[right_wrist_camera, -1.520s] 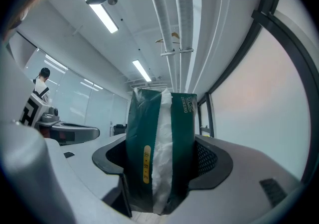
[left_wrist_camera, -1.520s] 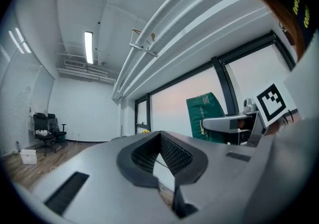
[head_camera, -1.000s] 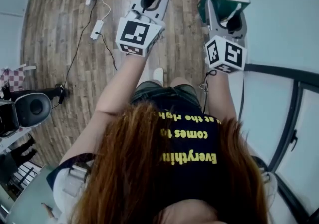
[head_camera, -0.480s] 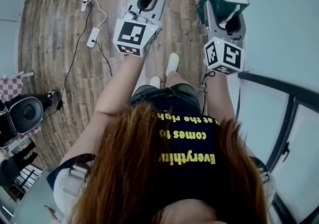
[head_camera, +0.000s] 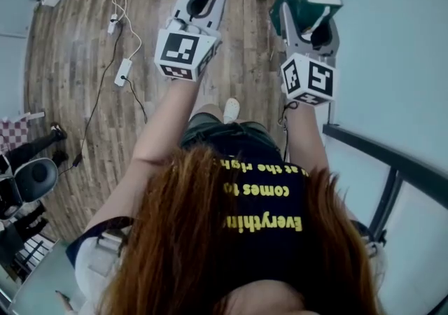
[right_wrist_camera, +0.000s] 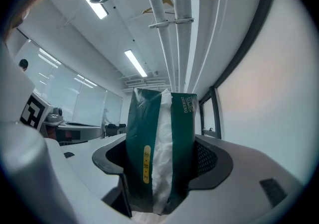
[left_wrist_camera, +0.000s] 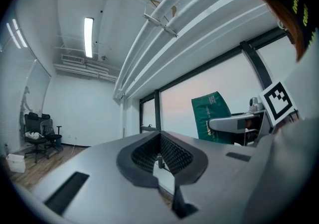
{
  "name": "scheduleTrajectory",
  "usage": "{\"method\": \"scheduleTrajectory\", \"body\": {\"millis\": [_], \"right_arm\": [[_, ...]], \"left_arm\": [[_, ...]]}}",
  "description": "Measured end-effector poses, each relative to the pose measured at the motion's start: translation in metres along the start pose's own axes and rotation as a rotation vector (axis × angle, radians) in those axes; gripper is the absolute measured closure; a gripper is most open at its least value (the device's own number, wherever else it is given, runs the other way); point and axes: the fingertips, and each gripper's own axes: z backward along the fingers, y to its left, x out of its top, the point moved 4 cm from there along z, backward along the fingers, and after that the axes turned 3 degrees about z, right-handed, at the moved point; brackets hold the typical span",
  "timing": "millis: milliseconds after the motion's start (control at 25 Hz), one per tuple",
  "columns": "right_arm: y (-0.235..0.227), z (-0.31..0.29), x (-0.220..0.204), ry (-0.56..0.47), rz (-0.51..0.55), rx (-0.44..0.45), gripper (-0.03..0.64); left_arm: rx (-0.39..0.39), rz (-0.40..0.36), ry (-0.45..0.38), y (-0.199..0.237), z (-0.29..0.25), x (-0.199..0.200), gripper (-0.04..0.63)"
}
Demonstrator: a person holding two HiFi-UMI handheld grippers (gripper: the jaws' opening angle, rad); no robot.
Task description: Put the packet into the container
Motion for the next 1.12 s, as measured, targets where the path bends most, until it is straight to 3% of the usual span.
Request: {"method": "scheduleTrajectory", "body": {"millis": [320, 840, 1120], "right_arm": [[-0.045, -0.072, -0.024, 0.023, -0.017, -0.007, 0.275], [-0.078, -0.275, -0.041, 0.029, -0.022, -0.078, 0.273], [-0.11, -0.342, -0.063, 0.038, -0.027, -0.107, 0.273]], "left_arm": [[0.007, 0.004, 0.016, 0.027, -0.08, -0.015, 0.595], [-0.074, 0.011, 0.025, 0.159, -0.255, -0.027, 0.595], [-0.1, 0.007, 0.025, 0.191, -0.334, -0.04, 0.595]]}}
